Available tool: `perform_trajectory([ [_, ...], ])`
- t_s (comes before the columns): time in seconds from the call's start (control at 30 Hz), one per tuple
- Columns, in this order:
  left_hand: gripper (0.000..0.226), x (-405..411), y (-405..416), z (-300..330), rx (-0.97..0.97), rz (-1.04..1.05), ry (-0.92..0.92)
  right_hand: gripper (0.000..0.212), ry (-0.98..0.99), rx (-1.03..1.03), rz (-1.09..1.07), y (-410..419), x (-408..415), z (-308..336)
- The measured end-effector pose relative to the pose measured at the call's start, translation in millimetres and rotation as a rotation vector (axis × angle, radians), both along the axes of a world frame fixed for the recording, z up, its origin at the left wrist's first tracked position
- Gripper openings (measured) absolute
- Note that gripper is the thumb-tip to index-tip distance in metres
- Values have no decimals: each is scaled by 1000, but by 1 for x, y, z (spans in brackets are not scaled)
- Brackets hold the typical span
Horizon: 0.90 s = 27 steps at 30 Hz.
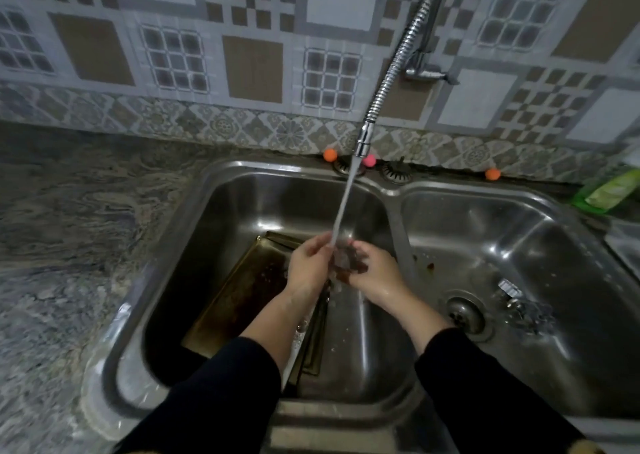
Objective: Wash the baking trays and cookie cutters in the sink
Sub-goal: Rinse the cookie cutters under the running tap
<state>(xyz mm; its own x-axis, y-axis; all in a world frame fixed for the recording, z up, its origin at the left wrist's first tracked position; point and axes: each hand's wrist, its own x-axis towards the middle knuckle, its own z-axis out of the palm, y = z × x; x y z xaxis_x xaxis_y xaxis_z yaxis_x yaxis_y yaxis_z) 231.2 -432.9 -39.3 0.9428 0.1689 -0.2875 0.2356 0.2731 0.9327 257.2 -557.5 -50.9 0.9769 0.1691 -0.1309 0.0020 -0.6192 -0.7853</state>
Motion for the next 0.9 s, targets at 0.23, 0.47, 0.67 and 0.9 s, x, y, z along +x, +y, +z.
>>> perform_trajectory([
  [0.23,34,3,-46,-8,428,-233,-206,53,-295,-219,-209,-68,5,9],
  [0.47,65,25,-121,-18,1131,-533,-152,48,35,-299,-502,-213,4,-7],
  [0.67,85,18,-147,-33,1450,-483,-94,37,250,-414,-724,-308,-3,-57],
  [0.9,82,25,-151,-30,1530,-458,-73,37,303,-565,-753,-336,3,-86],
])
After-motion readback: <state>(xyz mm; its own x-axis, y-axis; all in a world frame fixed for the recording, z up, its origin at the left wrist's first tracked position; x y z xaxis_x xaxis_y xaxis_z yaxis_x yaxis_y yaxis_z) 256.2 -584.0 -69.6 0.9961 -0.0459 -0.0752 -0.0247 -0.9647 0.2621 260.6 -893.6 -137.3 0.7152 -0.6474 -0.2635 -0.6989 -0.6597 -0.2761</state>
